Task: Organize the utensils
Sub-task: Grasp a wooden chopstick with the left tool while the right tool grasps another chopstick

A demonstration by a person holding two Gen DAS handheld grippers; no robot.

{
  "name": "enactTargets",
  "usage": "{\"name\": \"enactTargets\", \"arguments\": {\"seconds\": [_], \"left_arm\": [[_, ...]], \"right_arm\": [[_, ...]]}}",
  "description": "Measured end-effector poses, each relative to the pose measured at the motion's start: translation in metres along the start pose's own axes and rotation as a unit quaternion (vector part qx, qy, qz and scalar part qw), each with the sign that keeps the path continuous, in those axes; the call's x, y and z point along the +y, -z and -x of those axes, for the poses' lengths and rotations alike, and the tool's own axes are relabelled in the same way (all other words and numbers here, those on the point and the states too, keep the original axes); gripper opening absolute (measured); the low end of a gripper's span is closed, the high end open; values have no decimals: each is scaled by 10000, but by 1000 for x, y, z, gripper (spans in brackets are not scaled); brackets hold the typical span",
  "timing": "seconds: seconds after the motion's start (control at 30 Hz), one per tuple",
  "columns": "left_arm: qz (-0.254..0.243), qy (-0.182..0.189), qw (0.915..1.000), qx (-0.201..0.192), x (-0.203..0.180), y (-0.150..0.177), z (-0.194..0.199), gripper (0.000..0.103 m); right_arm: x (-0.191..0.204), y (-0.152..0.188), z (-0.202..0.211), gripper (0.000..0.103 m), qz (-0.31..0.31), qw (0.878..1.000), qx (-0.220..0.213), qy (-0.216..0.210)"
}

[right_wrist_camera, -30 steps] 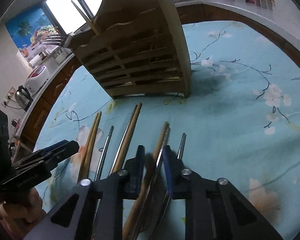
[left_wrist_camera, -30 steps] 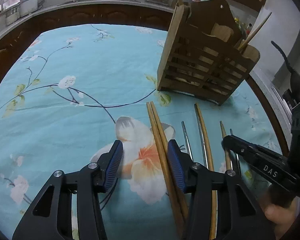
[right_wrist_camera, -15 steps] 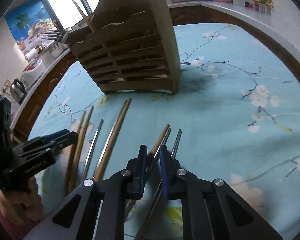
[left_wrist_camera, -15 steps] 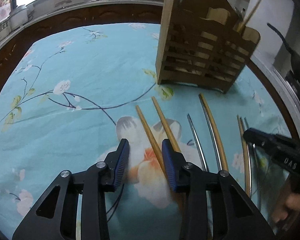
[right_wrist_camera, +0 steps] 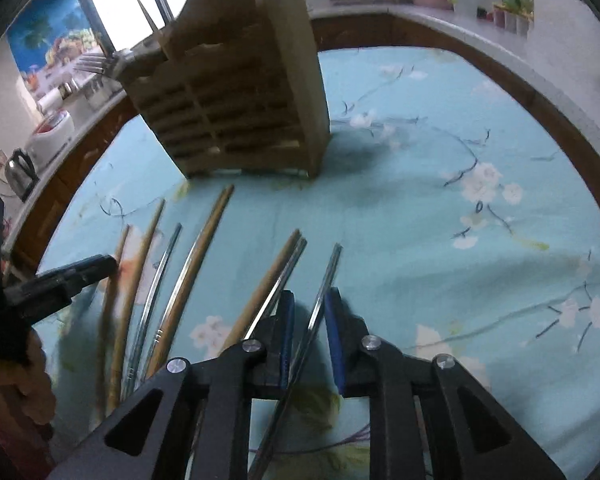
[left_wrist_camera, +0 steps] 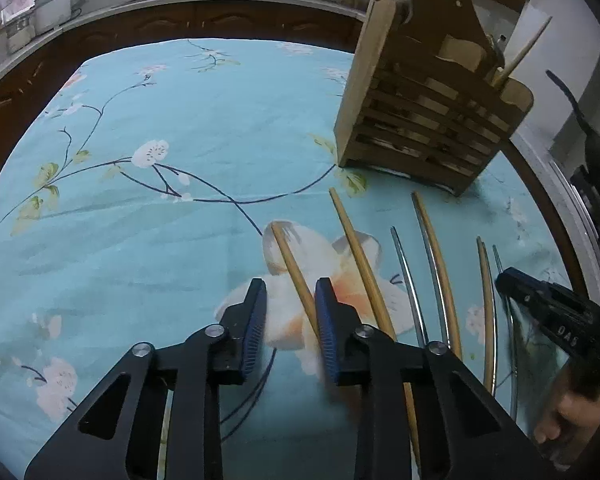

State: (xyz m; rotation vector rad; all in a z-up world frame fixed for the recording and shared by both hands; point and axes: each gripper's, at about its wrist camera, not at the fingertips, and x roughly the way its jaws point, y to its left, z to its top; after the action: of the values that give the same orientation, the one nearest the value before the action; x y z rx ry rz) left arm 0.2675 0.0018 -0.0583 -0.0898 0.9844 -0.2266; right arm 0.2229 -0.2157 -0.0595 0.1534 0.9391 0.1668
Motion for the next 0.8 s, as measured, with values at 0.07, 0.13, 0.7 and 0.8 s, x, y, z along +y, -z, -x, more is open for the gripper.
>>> {"name": "enactTargets", "arguments": {"seconds": [0.07,0.13,0.7,0.8], "left_arm": [[-17,-20,10000,19,0,-3,-3,23],[-88,-89,9999,34,-2,-7,-6,23],[-227,83,9996,-144,-14,-5,14,4],[-142,309,9987,-379,-13,-3,42,4]], "right_arm": [[-1,-1,-2,15,-26,10000,31,12],[-3,-3,-3,12,-74,10000,46,1],[-8,-8,4,4,-285,9991,-49,-324],[-10,-7,28,4,-379,9975,-252,-543]]}}
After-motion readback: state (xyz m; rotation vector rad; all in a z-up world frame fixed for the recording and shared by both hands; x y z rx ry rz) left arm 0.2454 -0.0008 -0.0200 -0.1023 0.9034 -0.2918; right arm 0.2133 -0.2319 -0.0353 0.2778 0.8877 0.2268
